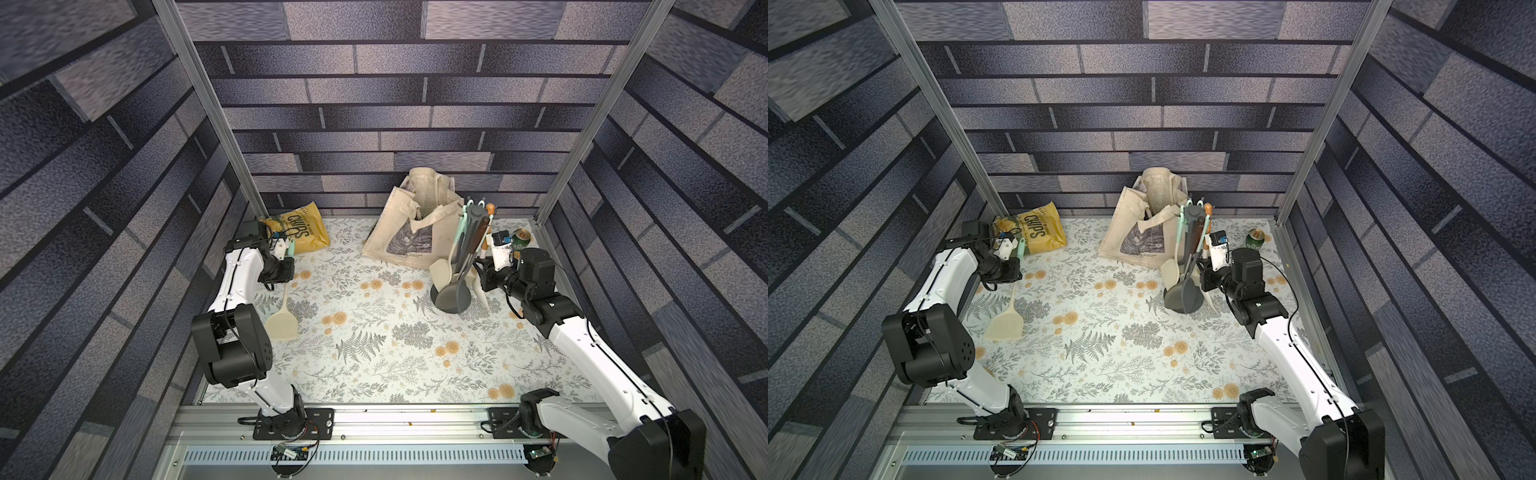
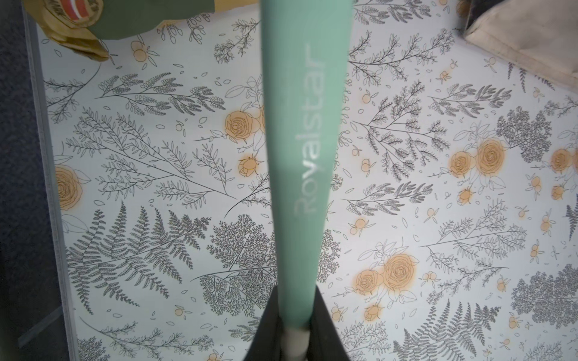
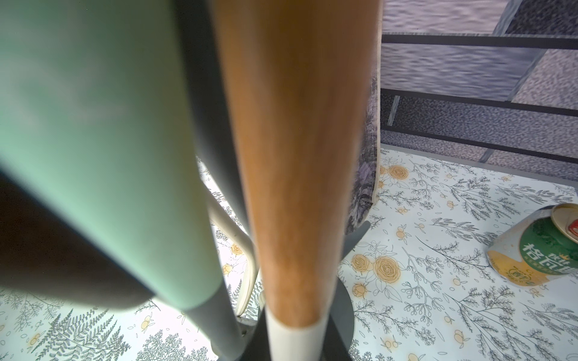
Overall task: Take the spatula off the kitchen utensil rack
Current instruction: Place the spatula at the center of the board.
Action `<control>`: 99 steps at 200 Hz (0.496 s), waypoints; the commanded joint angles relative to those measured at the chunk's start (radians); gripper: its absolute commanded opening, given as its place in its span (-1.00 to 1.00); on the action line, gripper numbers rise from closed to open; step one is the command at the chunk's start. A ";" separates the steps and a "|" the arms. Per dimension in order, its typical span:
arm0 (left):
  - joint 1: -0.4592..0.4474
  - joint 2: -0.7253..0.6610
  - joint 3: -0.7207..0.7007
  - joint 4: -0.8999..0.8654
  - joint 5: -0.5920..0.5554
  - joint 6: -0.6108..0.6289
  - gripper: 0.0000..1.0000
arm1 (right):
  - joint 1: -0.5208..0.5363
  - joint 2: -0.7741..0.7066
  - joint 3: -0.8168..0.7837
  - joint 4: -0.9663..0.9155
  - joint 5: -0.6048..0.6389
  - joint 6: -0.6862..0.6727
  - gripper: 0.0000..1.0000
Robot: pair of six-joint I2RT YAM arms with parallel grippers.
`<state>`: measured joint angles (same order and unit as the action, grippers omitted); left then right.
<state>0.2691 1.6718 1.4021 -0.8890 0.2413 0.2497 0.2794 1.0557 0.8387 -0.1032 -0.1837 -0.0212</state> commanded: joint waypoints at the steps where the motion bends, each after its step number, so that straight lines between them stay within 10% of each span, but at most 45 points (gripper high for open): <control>1: 0.011 0.030 0.023 0.014 -0.030 0.055 -1.00 | 0.007 -0.017 -0.012 0.000 -0.008 0.015 -0.81; 99: -0.026 0.131 -0.016 0.059 -0.146 0.106 -1.00 | 0.006 -0.028 -0.018 -0.004 -0.005 0.017 -0.81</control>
<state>0.2558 1.7885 1.4025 -0.8295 0.1387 0.3164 0.2794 1.0447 0.8341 -0.1059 -0.1833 -0.0181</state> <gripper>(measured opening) 0.152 0.175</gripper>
